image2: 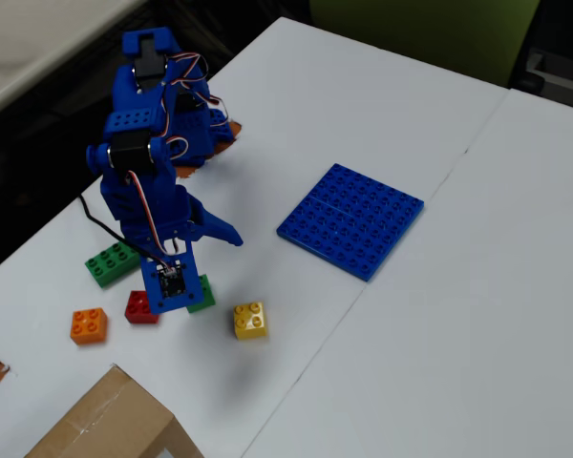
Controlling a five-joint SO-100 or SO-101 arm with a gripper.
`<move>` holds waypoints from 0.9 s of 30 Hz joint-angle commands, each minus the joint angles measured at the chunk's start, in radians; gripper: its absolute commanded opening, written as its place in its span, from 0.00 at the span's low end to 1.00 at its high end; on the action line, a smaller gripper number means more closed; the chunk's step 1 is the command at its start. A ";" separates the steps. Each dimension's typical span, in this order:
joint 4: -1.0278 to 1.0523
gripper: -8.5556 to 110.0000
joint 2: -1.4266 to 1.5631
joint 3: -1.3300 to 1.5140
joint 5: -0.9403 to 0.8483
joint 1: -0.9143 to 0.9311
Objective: Pick up the 2x2 green block and go up the 8x8 blue block.
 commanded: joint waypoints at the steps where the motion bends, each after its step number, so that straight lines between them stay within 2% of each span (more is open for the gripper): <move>1: -0.041 0.41 -0.006 -0.048 -0.011 0.005; 13: -0.120 0.37 -0.087 -0.025 -0.132 0.037; 27: -0.132 0.36 -0.187 -0.023 -0.147 0.067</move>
